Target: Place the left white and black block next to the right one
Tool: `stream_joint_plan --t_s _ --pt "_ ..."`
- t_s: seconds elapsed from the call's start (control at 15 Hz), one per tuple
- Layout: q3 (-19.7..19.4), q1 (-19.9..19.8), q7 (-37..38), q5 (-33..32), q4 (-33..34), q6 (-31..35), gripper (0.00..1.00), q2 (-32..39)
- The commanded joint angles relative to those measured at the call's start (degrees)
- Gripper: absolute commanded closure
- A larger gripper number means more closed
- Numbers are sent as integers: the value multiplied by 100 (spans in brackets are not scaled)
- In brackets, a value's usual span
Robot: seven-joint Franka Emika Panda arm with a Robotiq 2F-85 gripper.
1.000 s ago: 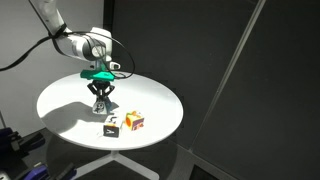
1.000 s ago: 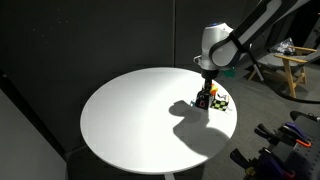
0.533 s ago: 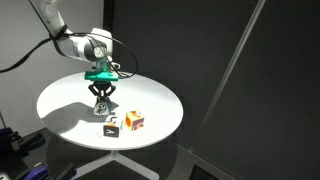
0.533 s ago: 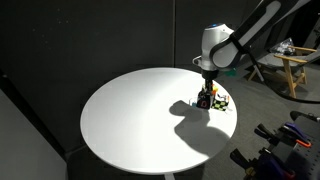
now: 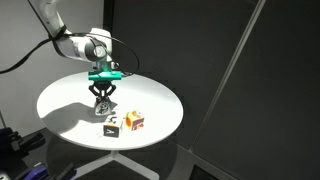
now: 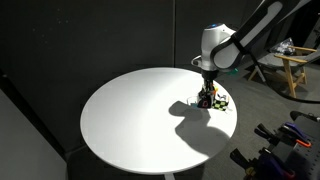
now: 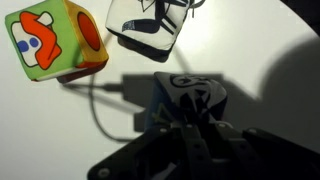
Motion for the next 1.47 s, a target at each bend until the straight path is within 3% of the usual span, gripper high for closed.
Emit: stream_joint_plan --t_s 0.0,0.47,1.27,1.33,1.4 --pt "63 -105 -300 -131 -6 82 97 -26" --pt "54 -99 -823 -251 -85 200 97 -73" --pt "39 -84 -1031 -233 -115 279 96 -84" --pt "41 -86 -1037 -225 -106 262 69 -83" --pt "35 -81 -1016 -228 -107 263 63 -81"
